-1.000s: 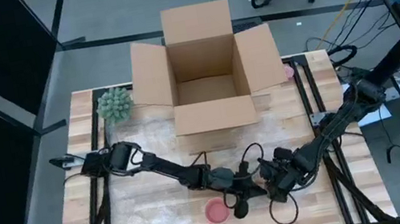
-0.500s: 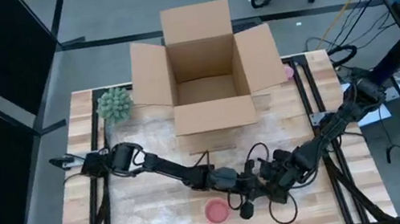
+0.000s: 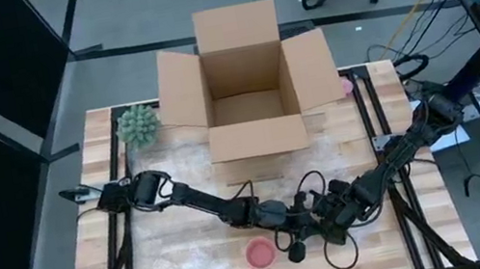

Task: Wrap mug
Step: Wrap the yellow mug with bubble wrap

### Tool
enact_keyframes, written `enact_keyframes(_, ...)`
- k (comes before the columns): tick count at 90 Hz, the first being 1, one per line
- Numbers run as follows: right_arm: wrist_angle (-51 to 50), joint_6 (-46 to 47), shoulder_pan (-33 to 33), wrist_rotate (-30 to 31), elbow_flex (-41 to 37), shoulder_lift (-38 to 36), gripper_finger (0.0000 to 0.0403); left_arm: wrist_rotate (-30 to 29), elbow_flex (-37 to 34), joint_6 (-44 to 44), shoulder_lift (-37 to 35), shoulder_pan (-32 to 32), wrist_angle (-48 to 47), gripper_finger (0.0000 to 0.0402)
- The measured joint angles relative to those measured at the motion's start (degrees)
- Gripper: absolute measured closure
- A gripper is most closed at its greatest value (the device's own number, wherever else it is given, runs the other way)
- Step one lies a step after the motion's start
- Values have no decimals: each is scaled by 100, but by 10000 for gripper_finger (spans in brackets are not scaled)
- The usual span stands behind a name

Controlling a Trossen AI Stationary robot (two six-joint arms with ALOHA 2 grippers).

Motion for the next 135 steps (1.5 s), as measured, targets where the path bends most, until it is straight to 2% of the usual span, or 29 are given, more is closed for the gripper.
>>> enact_keyframes(27,-223,-121,3,-40,180,20,193,-10,-9,-1,9,5,13,402)
enact_keyframes(52,-298,-31,-4,-34,206,7,193,-257,-11,-3,15,17,-284,402)
enact_keyframes(70,-320,10,-9,-301,218,4,193,-156,-9,-4,15,20,-298,402)
enact_keyframes(78,-613,1,-19,-591,360,-7,193,-157,0,-4,15,20,-289,402)
enact_keyframes(92,-1028,-186,-6,-692,875,-68,193,-155,-13,-5,24,17,-344,402)
enact_keyframes(111,-1970,-559,-4,-466,1647,-52,193,-159,-15,-7,22,13,-378,402)
enact_keyframes(135,-3568,-429,78,-205,2501,-39,193,-164,-13,-4,22,13,-378,402)
